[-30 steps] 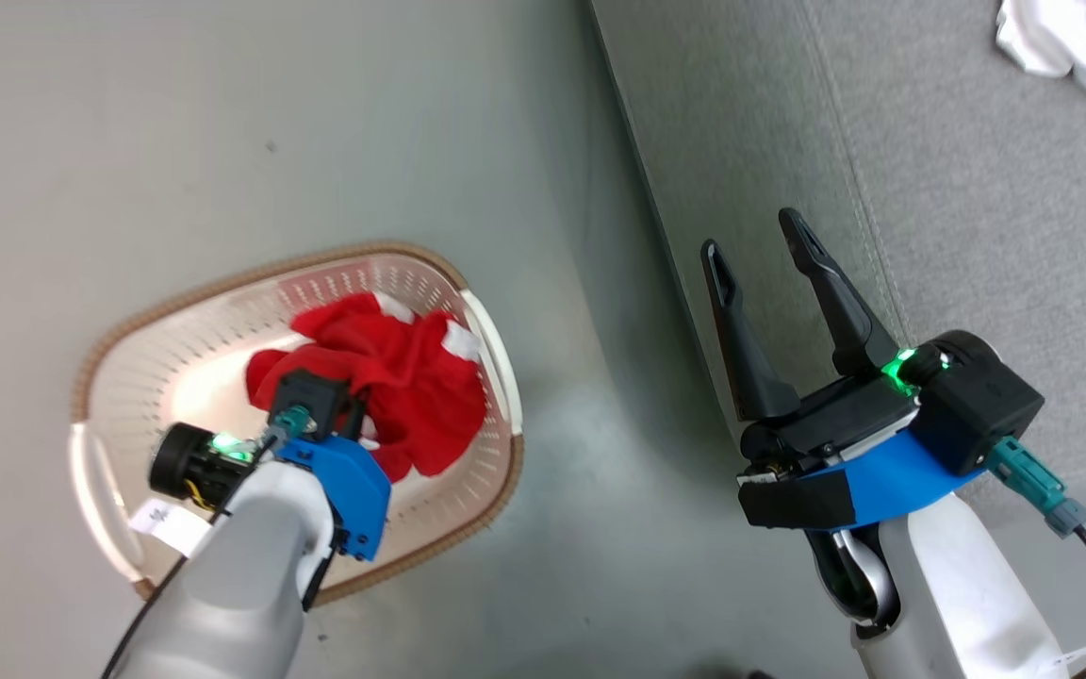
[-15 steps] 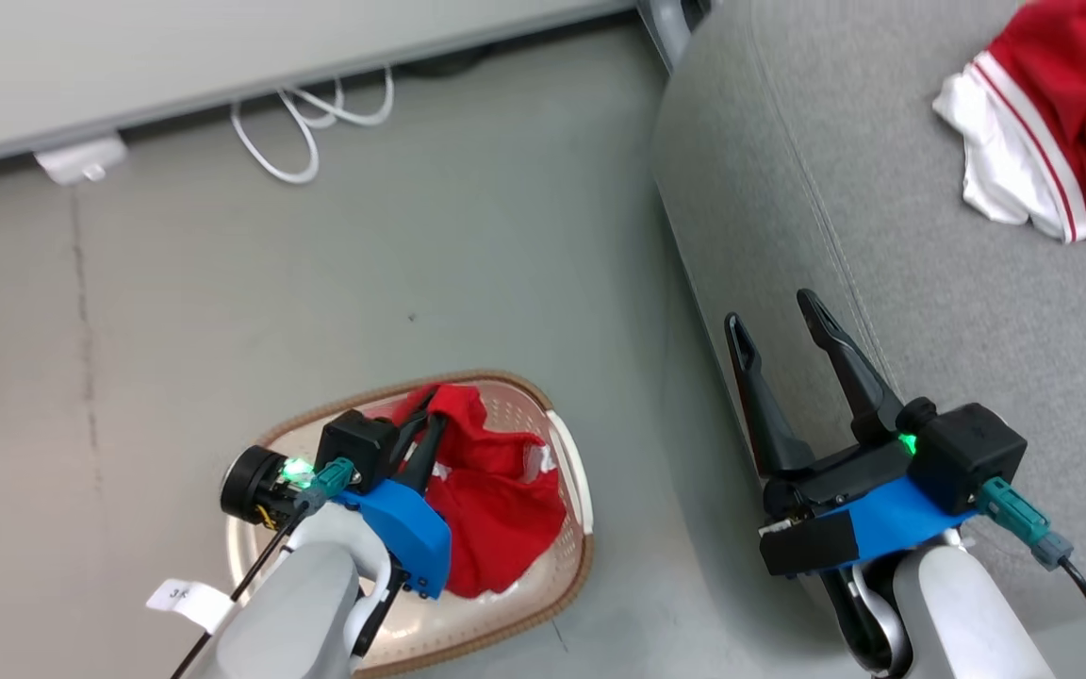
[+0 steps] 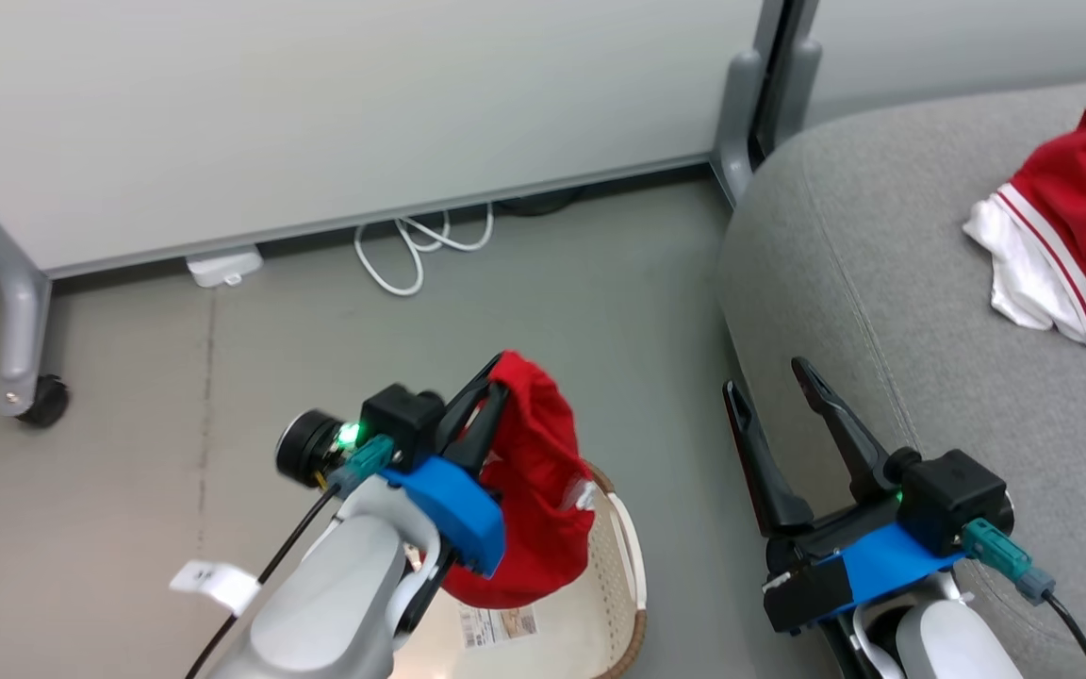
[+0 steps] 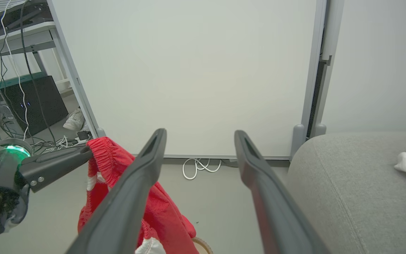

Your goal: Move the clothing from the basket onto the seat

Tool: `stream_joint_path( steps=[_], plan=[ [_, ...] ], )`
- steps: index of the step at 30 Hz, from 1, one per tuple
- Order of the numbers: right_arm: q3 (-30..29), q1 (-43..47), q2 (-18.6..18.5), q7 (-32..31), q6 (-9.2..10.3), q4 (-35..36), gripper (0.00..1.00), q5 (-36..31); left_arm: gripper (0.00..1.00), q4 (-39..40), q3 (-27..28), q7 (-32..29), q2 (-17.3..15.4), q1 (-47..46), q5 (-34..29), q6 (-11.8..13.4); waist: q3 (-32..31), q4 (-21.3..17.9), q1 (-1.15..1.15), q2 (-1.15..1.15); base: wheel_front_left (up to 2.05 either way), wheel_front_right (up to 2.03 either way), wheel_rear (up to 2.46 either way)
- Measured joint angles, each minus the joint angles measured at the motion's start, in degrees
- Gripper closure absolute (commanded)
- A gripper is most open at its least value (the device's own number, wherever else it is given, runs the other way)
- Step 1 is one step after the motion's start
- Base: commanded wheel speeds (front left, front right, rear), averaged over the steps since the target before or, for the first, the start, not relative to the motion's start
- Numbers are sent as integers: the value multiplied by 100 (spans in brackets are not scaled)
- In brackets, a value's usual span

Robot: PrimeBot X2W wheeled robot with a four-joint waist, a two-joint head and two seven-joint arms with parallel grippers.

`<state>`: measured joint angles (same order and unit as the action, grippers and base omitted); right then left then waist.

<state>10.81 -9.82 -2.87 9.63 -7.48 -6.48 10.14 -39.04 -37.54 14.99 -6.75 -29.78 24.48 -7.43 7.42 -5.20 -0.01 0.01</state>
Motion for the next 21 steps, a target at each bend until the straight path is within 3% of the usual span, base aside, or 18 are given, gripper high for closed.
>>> stream_joint_path(
  steps=[11,21],
  plan=[
    [85,326,1,-233,0,70,0,1,100,213,-666,-301,157,-983,746,0,-516,439,1,0,0,0,0],
    [166,474,1,-310,0,87,0,59,100,138,-1065,-448,256,-1514,1031,0,-779,629,1,0,0,0,0]
  ],
)
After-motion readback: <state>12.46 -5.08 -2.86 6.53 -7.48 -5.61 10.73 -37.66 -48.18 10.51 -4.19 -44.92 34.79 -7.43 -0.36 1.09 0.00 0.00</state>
